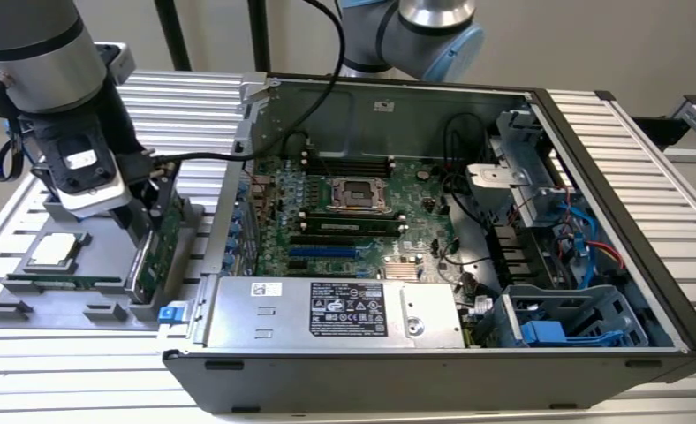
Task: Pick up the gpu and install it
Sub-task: 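Pick up the gpu and move the gpu toward the slot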
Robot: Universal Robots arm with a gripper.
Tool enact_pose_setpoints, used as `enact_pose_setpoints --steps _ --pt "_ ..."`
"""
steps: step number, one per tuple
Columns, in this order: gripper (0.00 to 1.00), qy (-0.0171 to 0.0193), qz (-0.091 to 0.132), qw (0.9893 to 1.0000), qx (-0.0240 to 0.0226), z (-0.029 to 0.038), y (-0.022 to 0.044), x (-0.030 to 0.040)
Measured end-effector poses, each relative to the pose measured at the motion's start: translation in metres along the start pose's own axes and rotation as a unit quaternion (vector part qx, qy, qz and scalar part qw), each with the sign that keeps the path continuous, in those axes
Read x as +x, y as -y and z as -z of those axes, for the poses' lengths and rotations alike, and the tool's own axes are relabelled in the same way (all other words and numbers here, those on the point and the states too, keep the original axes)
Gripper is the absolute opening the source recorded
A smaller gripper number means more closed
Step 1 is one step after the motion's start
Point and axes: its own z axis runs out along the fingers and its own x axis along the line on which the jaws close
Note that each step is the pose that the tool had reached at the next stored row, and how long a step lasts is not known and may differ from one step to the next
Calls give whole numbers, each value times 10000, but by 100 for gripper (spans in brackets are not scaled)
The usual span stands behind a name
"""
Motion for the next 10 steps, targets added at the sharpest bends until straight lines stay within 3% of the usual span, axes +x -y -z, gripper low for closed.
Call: enact_pose_setpoints --steps 10 --pt "100 0 0 10000 2 -94 4 11"
